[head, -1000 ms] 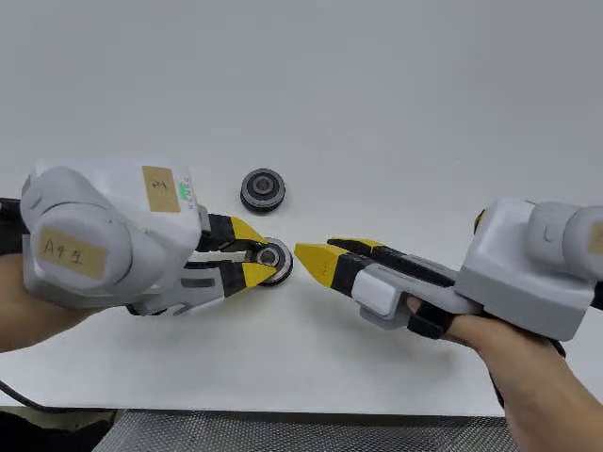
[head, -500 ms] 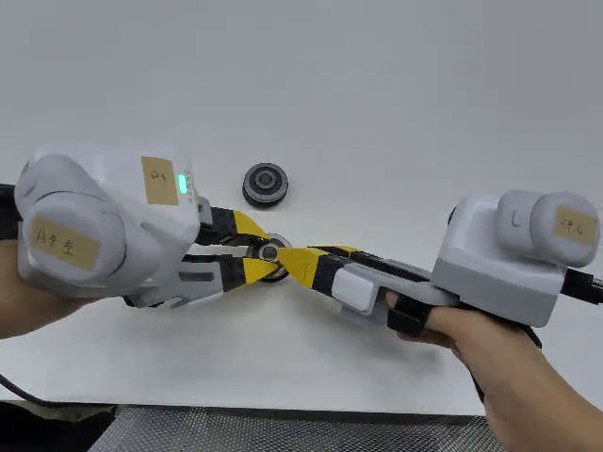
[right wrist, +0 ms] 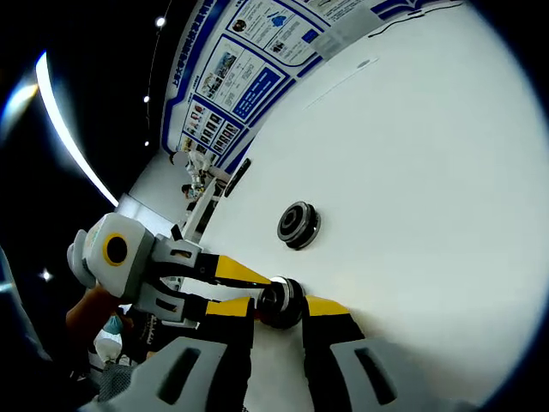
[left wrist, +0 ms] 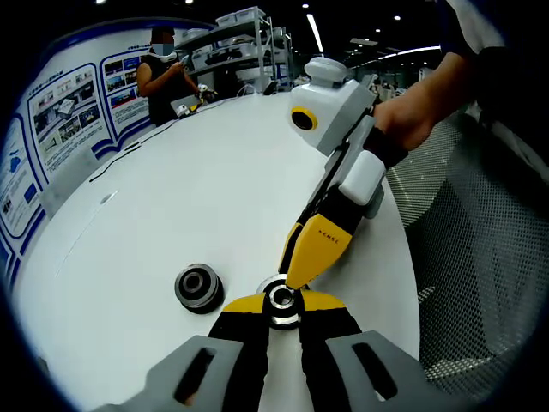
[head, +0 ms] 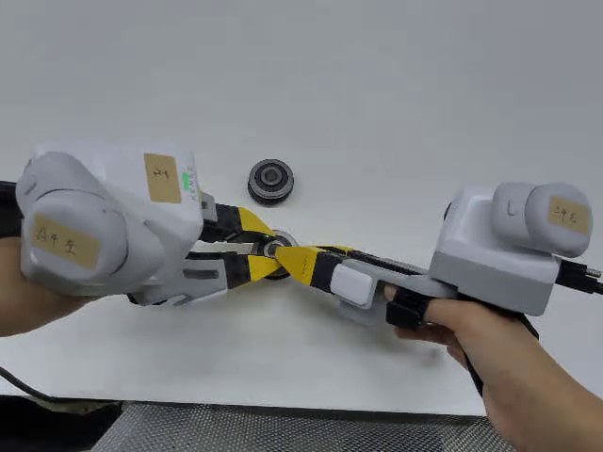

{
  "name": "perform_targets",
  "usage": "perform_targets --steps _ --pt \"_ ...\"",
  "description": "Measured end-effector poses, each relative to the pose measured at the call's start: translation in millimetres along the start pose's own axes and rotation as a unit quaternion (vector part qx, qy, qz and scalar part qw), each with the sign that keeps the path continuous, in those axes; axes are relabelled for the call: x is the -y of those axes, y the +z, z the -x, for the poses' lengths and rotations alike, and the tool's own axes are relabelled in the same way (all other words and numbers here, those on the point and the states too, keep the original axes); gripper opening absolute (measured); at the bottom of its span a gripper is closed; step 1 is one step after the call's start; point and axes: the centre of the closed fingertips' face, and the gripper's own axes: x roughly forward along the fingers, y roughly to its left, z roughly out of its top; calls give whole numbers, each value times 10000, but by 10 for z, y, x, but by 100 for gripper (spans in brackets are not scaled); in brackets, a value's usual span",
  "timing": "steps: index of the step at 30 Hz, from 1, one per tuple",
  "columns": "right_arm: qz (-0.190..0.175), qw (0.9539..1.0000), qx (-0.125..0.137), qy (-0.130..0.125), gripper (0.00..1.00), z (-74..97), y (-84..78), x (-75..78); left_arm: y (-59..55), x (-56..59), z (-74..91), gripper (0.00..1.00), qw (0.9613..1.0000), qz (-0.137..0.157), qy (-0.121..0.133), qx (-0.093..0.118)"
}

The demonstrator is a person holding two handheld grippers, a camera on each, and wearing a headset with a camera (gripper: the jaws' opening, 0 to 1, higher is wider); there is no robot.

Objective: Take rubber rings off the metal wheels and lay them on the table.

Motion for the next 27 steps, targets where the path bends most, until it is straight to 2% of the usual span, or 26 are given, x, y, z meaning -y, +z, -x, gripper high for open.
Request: perform_targets --steps 15,18,22,27 --pt "-114 9998 -145 -68 22 20 -53 24 3 6 -5 12 10000 -37 -16 -41" --pt "-283 9994 -149 -96 22 18 -60 23 1 10 -6 12 10000 -48 -10 -49" --pt "-539 9985 -110 20 24 -1 -49 -2 0 11 -7 12 10000 -52 -19 -46" --pt "-592 9982 -115 56 23 -1 -43 -3 0 9 -10 12 10000 -65 -36 -54"
